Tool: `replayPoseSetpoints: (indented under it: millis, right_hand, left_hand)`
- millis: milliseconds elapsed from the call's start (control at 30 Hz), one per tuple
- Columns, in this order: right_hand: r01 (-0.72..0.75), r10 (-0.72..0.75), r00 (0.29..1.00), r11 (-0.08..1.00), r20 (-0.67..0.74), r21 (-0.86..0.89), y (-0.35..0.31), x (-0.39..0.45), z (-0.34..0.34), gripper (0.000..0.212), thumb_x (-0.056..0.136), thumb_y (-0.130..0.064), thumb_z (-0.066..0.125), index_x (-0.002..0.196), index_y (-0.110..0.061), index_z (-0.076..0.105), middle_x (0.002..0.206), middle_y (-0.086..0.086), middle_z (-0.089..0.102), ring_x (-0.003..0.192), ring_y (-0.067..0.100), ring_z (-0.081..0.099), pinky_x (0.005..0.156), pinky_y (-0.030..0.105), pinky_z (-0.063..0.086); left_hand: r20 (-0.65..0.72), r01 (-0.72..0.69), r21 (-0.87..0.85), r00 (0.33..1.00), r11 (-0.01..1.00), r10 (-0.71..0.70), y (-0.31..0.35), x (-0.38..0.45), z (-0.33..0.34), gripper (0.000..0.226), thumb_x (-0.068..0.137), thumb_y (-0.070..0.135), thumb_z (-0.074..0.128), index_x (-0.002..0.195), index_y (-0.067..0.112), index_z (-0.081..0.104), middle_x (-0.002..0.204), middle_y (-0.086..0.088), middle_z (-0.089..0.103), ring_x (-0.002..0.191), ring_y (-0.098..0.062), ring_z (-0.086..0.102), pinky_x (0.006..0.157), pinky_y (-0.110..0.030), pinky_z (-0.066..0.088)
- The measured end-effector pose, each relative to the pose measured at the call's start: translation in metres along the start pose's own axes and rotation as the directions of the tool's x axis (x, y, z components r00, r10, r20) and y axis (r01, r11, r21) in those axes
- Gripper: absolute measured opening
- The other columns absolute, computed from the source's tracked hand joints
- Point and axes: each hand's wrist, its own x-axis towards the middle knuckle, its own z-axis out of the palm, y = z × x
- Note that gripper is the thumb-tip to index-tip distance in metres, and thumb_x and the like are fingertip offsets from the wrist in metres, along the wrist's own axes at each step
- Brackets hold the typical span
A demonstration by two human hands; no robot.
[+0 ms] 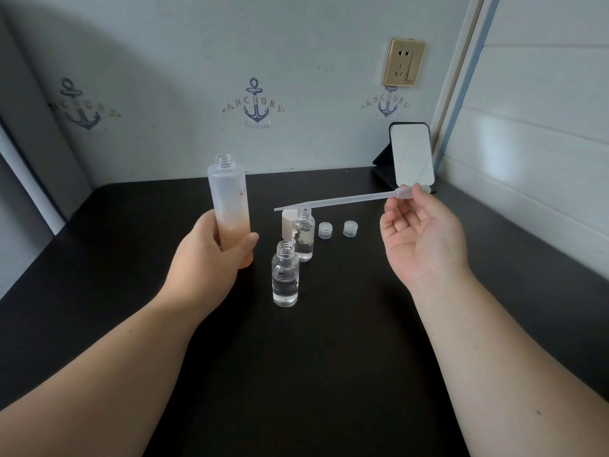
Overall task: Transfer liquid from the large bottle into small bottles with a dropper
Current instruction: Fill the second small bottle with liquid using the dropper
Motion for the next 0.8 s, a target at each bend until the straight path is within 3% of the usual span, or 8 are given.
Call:
replayPoseSetpoints:
  millis: [100,167,233,333,433,800]
  right_hand:
    - [-0.003,0.003,1.000,1.000,0.003,0.002,0.000,0.001,-0.001,0.017,0.090,-0.012,0.070,0.077,-0.005,0.077,0.079,0.005,0.073,0.069,0.018,0.070,0.062,0.025,0.054]
    - [0.001,-0.001,1.000,1.000,0.003,0.013,0.000,0.002,-0.001,0.016,0.091,-0.012,0.069,0.079,-0.005,0.077,0.080,0.005,0.073,0.069,0.018,0.070,0.062,0.025,0.055]
    - [0.012,-0.013,1.000,0.999,0.012,0.040,0.000,0.001,-0.001,0.015,0.092,-0.011,0.068,0.082,-0.004,0.076,0.080,0.005,0.074,0.071,0.018,0.071,0.063,0.025,0.055]
    - [0.040,-0.043,0.998,0.997,0.037,0.061,-0.001,0.001,-0.001,0.020,0.093,-0.010,0.067,0.076,-0.005,0.077,0.082,0.005,0.074,0.073,0.018,0.072,0.065,0.025,0.056]
    - [0.046,-0.049,0.998,0.997,0.046,0.068,-0.002,0.000,0.000,0.020,0.094,-0.011,0.068,0.077,-0.005,0.077,0.084,0.006,0.074,0.076,0.019,0.073,0.067,0.025,0.056]
    - [0.081,-0.080,0.996,0.997,0.035,-0.001,-0.002,-0.002,0.003,0.019,0.095,-0.014,0.068,0.079,-0.007,0.076,0.081,0.003,0.074,0.076,0.017,0.071,0.069,0.023,0.056]
  left_hand:
    - [-0.012,-0.011,-0.014,1.000,1.000,0.011,-0.001,0.000,-0.002,0.027,0.090,0.043,0.072,0.106,0.044,0.051,0.091,0.023,0.063,0.084,0.003,0.063,0.066,-0.016,0.041]
    - [-0.007,-0.030,-0.049,1.000,0.998,0.030,0.002,-0.002,-0.003,0.024,0.090,0.038,0.074,0.098,0.045,0.052,0.091,0.029,0.064,0.085,0.009,0.063,0.065,-0.016,0.042]
    - [0.006,-0.050,-0.063,0.999,0.997,0.050,0.005,-0.005,-0.005,0.026,0.089,0.036,0.075,0.096,0.049,0.053,0.095,0.036,0.061,0.085,0.011,0.063,0.067,-0.020,0.046]
    - [0.003,-0.084,-0.049,0.996,0.995,0.084,0.009,-0.009,-0.006,0.031,0.087,0.034,0.075,0.096,0.054,0.054,0.096,0.030,0.061,0.086,-0.002,0.064,0.073,-0.031,0.052]
    - [-0.003,-0.146,-0.016,0.989,0.989,0.146,0.014,-0.010,-0.007,0.042,0.086,0.030,0.076,0.093,0.062,0.051,0.098,0.034,0.058,0.090,0.006,0.057,0.071,-0.025,0.045]
    - [-0.030,-0.188,0.053,0.981,0.981,0.189,0.009,-0.008,-0.006,0.041,0.085,0.024,0.076,0.114,0.048,0.058,0.101,0.023,0.060,0.096,0.002,0.055,0.075,-0.015,0.037]
